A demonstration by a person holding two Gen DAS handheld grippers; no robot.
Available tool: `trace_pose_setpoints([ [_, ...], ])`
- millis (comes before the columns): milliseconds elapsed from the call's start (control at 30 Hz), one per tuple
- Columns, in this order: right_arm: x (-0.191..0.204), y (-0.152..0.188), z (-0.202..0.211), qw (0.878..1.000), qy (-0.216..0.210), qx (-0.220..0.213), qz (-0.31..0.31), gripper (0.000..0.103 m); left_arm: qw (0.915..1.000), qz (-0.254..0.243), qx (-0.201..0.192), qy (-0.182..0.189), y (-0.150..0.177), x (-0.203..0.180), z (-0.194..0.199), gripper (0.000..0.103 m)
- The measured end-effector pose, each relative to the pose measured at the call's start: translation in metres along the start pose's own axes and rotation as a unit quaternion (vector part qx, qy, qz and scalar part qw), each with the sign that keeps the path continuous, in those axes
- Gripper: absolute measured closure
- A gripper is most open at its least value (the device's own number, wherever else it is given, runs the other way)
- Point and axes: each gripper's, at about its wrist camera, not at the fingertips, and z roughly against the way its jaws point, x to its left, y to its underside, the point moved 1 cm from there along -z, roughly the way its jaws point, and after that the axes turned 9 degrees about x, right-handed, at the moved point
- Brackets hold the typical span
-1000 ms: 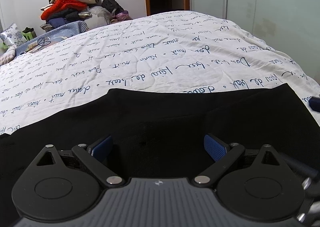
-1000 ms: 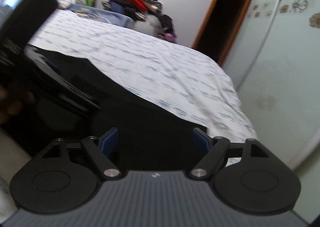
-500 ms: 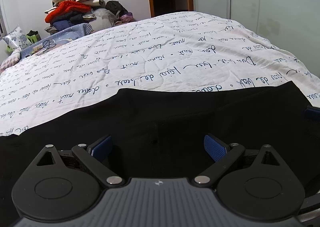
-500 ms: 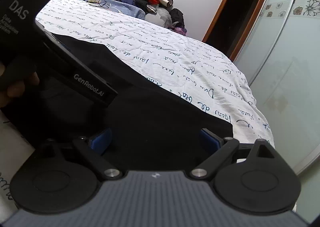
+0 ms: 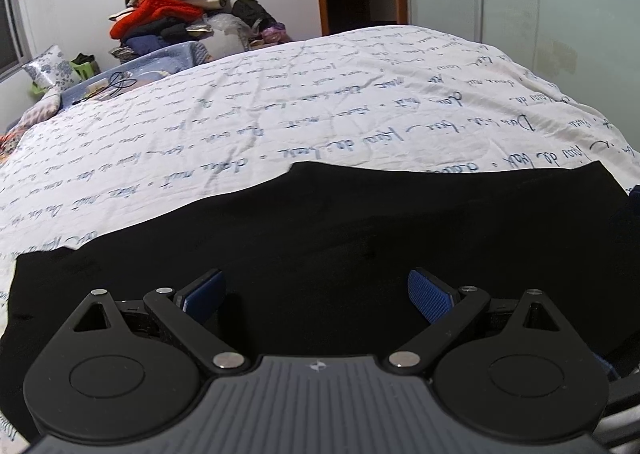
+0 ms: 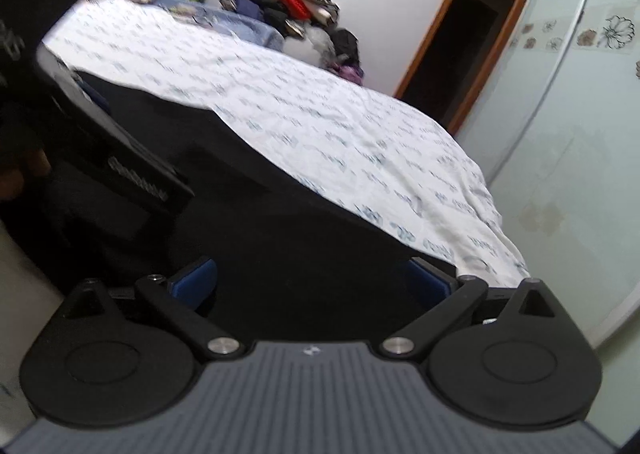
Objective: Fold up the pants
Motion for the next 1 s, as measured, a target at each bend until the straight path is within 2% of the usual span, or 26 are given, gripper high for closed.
trace_pose_setpoints([
  [167, 0.012, -0.013, 0.004, 0.999, -0.037, -0.016, -0.009, 0.0, 0.9998, 0.013, 0.003, -0.018, 0.007, 0.021, 0.007, 0.005],
  [400, 0.02, -0.027, -0.008, 0.991, -0.108, 0.001, -0.085, 0.0, 0.9981, 0.056, 0.004, -0.027, 0.021, 0.064, 0.015, 0.005],
  [633, 0.037, -0.038, -0.027, 0.991, -0.089, 0.017, -0.094, 0.0, 0.9944, 0.101, 0.012, -0.029, 0.032, 0.115, 0.003, 0.004],
  [700, 0.044, -0.036, -0.042, 0.992, -0.083, 0.045, -0.078, 0.0, 0.9951, 0.096, 0.004, -0.024, 0.037, 0.119, 0.004, 0.004],
  [833, 0.038, -0.028, -0.046, 0.988, -0.105, 0.044, -0.101, 0.0, 0.9962, 0.082, 0.0, -0.03, 0.04, 0.117, 0.006, 0.004],
  [1000, 0.041, -0.029, -0.049, 0.99, -0.1, 0.043, -0.09, 0.0, 0.9966, 0.077, 0.0, -0.03, 0.039, 0.117, 0.006, 0.004],
])
